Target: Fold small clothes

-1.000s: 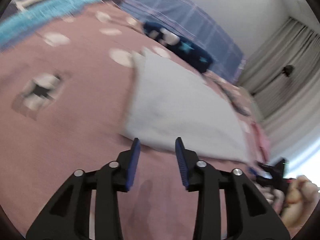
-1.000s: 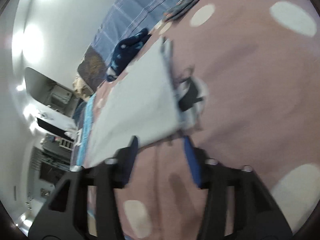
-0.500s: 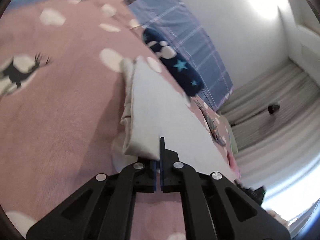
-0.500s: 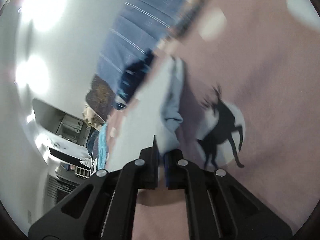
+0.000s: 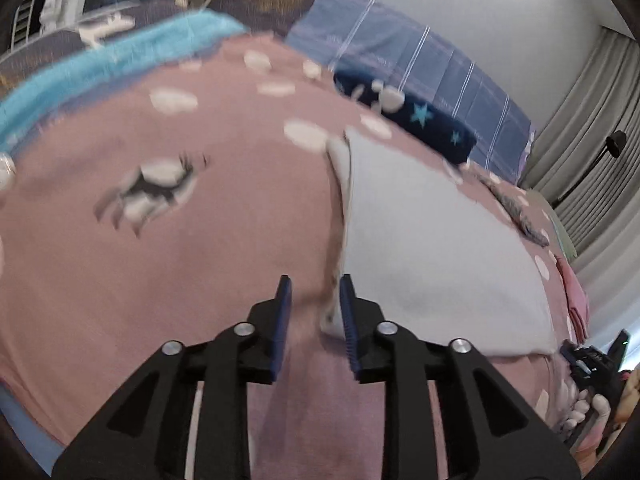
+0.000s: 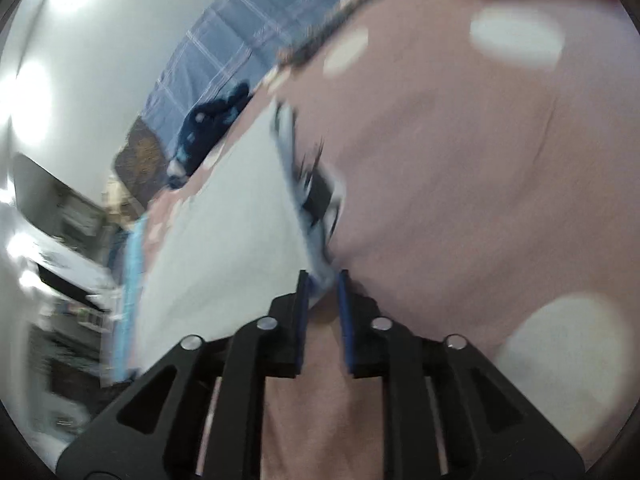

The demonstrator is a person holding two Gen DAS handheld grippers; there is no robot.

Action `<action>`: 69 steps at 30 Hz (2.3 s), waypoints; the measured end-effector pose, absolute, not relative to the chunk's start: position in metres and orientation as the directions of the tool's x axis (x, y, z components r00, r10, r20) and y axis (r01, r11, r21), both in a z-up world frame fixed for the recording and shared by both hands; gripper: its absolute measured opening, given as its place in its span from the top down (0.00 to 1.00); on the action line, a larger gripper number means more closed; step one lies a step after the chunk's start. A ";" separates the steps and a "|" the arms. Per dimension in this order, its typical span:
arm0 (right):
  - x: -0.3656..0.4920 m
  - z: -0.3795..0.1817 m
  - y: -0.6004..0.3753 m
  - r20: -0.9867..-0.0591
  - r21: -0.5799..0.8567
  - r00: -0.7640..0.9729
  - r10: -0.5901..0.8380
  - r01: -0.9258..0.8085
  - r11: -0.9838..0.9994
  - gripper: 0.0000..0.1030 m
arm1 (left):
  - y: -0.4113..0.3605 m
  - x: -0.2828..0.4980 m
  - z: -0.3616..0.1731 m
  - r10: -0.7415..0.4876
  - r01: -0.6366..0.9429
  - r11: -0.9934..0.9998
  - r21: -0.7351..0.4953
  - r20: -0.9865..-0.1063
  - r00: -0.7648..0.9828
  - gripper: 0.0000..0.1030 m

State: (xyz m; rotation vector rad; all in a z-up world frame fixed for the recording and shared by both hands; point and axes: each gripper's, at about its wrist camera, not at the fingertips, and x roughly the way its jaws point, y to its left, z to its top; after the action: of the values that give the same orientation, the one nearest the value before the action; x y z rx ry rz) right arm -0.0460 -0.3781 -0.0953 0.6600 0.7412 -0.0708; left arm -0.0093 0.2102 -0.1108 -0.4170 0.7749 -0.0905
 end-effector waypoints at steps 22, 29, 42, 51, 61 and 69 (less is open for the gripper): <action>0.101 -0.036 -0.081 -0.730 0.125 0.591 0.342 -0.376 0.918 0.47 | 0.192 0.009 -0.151 -0.548 0.227 0.800 -0.555 -0.524 0.652 0.52; 0.167 -0.058 0.044 -0.793 0.035 0.512 0.330 -0.503 0.864 0.47 | 0.197 0.010 -0.154 -0.566 0.228 0.782 -0.580 -0.505 0.652 0.51; 0.222 -0.084 0.105 -0.850 -0.063 0.487 0.202 -0.474 0.878 0.94 | 0.194 -0.005 -0.141 -0.589 0.301 0.775 -0.556 -0.462 0.663 0.95; 0.248 -0.100 0.073 -0.799 0.351 0.318 0.510 -0.442 0.825 0.90 | 0.190 -0.020 -0.135 -0.475 0.268 0.869 -0.416 -0.550 0.687 0.98; 0.161 -0.036 -0.019 -0.712 0.203 0.514 0.479 -0.502 0.841 0.46 | 0.228 -0.032 -0.119 -0.381 0.150 0.891 -0.428 -0.528 0.759 0.94; 0.093 -0.053 -0.213 -0.716 0.249 0.638 0.284 -0.148 0.957 0.58 | 0.155 -0.013 -0.093 -0.477 0.326 0.875 -0.357 -0.535 0.697 0.81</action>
State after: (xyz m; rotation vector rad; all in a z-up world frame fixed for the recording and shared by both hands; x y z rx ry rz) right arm 0.0935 -0.2131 -0.0532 0.1729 0.8445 0.2480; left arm -0.0131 0.1548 -0.0934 -0.2433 0.6611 -0.4527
